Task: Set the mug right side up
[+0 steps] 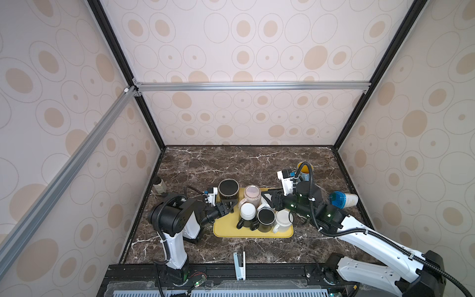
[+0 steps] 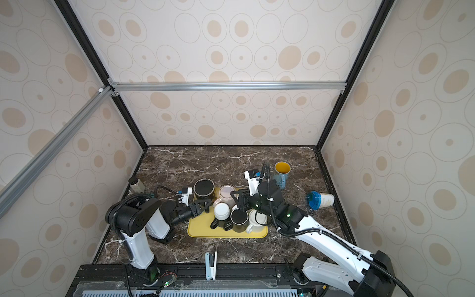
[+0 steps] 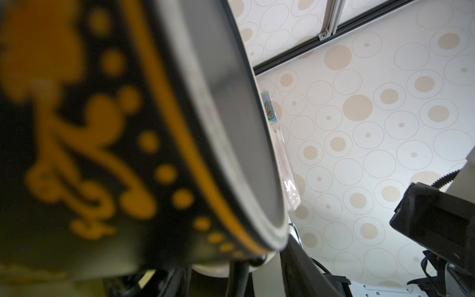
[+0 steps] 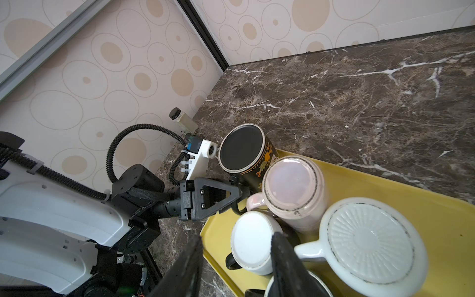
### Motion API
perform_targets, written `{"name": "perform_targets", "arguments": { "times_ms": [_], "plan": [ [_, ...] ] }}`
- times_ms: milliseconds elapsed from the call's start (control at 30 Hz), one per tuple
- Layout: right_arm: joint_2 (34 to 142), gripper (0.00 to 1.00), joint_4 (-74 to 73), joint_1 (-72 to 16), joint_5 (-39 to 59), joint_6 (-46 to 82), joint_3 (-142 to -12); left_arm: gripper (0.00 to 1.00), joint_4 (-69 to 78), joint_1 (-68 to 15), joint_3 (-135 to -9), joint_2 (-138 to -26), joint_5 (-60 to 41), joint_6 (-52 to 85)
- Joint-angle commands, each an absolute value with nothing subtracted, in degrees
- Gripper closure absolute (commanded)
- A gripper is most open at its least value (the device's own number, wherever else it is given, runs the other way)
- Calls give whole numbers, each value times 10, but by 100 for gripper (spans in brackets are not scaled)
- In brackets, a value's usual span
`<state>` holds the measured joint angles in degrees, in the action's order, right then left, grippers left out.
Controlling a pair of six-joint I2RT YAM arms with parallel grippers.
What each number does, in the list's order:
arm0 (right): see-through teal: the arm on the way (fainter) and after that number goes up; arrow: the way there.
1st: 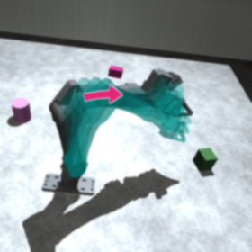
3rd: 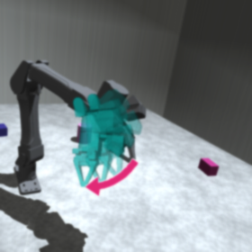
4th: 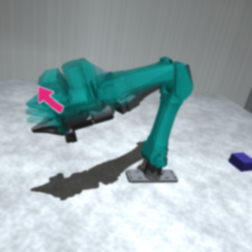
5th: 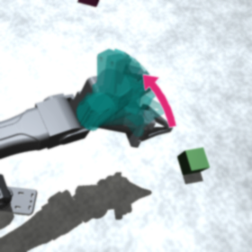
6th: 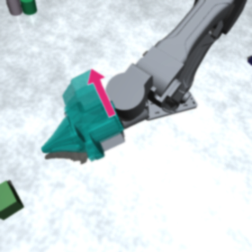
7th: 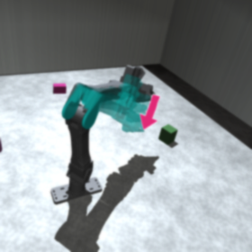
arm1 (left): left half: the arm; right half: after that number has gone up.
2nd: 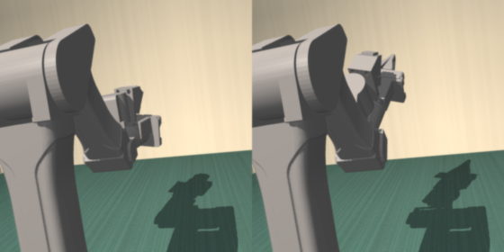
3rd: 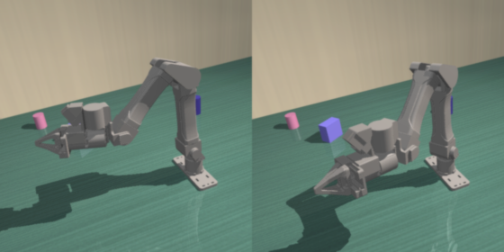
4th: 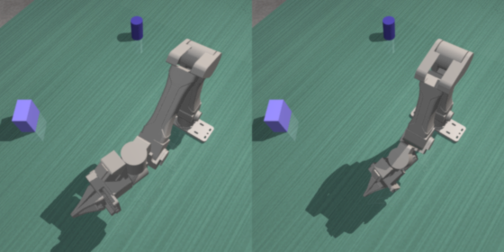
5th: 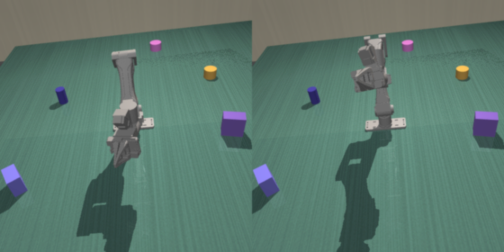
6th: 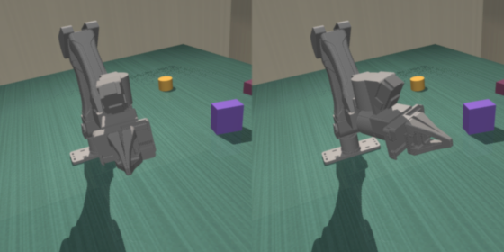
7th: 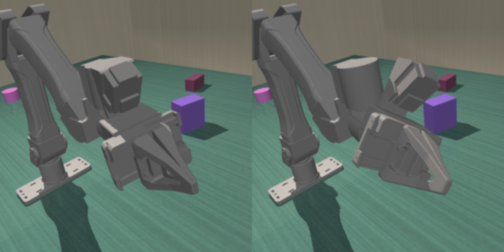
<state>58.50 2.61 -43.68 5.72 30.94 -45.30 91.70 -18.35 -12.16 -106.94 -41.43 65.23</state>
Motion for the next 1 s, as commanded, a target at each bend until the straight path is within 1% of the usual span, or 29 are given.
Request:
{"name": "perform_targets", "arguments": {
  "times_ms": [0, 67, 133, 167, 233, 333, 433, 500, 567, 600, 667, 900, 967],
  "plan": [
    [579, 54, 25, -435, 52, 307, -447, 38, 1055, -173, -118, -1069, -410, 657],
    [576, 54, 26, -435, 51, 308, -445, 30, 1048, -170, -113, -1063, -407, 656],
    [574, 54, 26, -435, 50, 309, -444, 9, 1024, -168, -108, -1047, -400, 649],
    [573, 54, 27, -435, 49, 309, -444, 1, 1003, -167, -107, -1035, -397, 641],
    [573, 54, 31, -434, 47, 308, -447, 0, 945, -167, -106, -1001, -390, 612],
    [577, 54, 42, -435, 44, 301, -455, 0, 797, -166, -115, -921, -363, 546],
    [582, 55, 46, -435, 44, 298, -461, 0, 571, -166, -151, -813, -315, 452],
    [586, 55, 46, -435, 42, 298, -464, 0, 377, -170, -201, -741, -245, 370],
    [591, 55, 46, -435, 40, 298, -464, 0, 258, -174, -235, -688, -168, 317],
    [594, 55, 46, -434, 38, 297, -465, 0, 235, -176, -238, -671, -142, 316],
    [601, 55, 50, -435, 39, 294, -471, 0, 212, -177, -244, -659, -135, 317],
    [618, 56, 58, -435, 44, 290, -482, 0, 215, -181, -244, -668, -142, 317],
    [617, 57, 62, -435, 35, 297, -482, 0, 197, -185, -250, -658, -129, 316]
  ]
}}
